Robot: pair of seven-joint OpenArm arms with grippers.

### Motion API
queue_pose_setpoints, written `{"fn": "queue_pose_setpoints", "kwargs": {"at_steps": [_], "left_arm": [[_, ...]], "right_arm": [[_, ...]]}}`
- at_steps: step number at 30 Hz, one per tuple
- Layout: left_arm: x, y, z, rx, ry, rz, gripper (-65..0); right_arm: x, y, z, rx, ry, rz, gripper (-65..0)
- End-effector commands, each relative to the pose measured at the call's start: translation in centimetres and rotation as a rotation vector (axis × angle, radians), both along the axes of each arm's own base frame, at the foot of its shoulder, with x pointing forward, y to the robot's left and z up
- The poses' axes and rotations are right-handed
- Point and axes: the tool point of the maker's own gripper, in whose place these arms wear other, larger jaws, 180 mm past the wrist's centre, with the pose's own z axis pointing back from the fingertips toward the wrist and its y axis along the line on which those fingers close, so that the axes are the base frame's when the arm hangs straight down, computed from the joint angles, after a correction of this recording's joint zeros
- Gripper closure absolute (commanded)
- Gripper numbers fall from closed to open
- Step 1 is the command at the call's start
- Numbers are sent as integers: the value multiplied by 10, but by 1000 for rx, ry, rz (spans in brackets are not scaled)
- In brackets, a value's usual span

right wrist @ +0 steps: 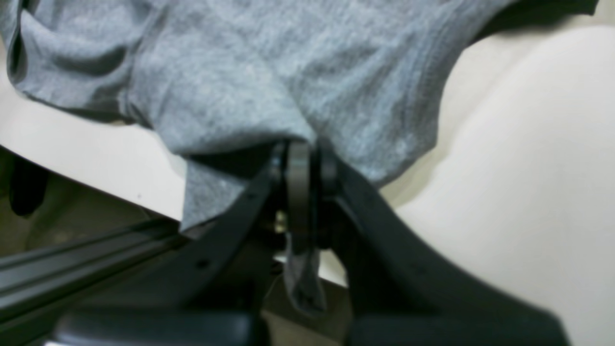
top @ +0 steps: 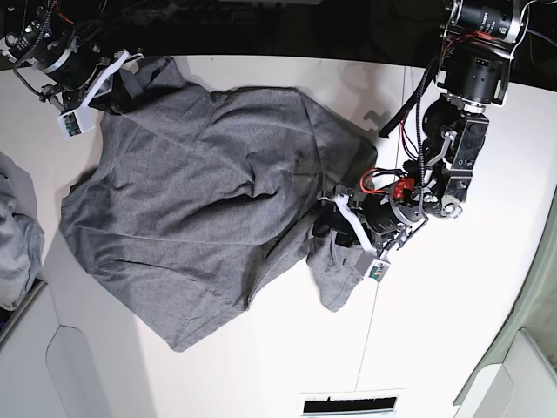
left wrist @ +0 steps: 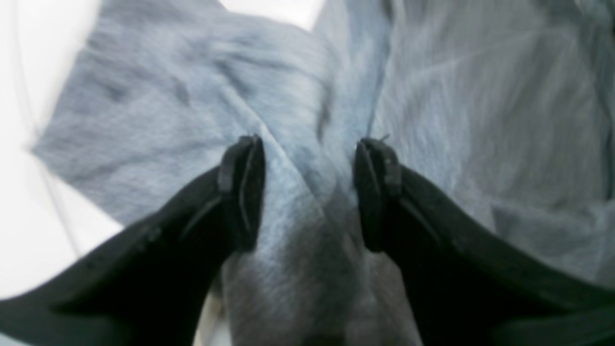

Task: Layout the t-shirt on the table in an organized manner, then fold the t-shirt properly
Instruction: 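Grasp the t-shirt's hem corner with the left gripper, then pull the hem corner away from the right gripper to stretch the shirt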

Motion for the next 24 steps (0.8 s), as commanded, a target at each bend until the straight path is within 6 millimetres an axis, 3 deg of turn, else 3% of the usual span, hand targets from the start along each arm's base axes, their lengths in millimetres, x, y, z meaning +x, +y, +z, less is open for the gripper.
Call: {"fn": "queue_pose_setpoints", "kwargs": {"at_steps": [1, 5, 10, 13, 18, 24], "left_arm": [[13, -3, 17, -7, -65, -9, -267], [21, 1, 21, 53, -118, -22, 0], [44, 37, 48, 125, -166, 34, 0], [45, 61, 74, 131, -196, 60, 0], [25, 92, 106, 110, -238, 69, 0], [-19, 146, 108, 129, -228, 189, 0]], "right_arm": [[6, -2, 9, 7, -37, -1, 0], [6, -2, 9, 6, -37, 0, 0], [6, -2, 9, 6, -38, -1, 0], [6, -2, 9, 6, -38, 0, 0], [8, -2, 10, 7, -45, -1, 0], [8, -2, 10, 8, -47, -1, 0]]}}
